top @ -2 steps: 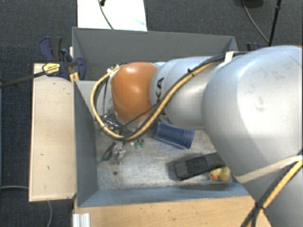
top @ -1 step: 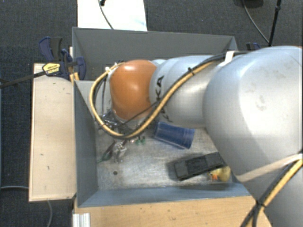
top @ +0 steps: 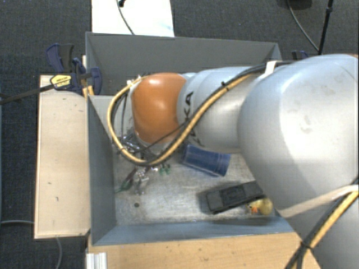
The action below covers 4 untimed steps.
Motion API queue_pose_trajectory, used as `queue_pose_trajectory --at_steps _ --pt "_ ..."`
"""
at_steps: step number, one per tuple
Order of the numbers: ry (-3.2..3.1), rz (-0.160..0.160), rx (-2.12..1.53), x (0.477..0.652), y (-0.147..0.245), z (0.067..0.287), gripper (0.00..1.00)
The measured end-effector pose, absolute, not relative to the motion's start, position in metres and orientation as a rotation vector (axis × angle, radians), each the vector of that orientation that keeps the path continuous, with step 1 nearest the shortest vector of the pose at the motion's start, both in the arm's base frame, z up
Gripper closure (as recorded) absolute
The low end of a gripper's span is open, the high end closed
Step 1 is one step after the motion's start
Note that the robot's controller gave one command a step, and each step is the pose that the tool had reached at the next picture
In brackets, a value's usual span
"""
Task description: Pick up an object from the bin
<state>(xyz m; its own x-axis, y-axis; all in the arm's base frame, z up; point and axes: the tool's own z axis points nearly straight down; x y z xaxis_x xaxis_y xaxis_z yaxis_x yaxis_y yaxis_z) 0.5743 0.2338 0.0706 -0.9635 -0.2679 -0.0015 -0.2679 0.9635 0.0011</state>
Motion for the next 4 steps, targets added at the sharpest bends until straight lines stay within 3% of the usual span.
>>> queue_pose_trajectory --at_steps 1,4 --pt "3.086 0.001 -0.568 0.5795 0.2363 0.0722 1.0" --pt "3.093 0.001 -0.565 0.5777 0.2359 0.0816 1.0"
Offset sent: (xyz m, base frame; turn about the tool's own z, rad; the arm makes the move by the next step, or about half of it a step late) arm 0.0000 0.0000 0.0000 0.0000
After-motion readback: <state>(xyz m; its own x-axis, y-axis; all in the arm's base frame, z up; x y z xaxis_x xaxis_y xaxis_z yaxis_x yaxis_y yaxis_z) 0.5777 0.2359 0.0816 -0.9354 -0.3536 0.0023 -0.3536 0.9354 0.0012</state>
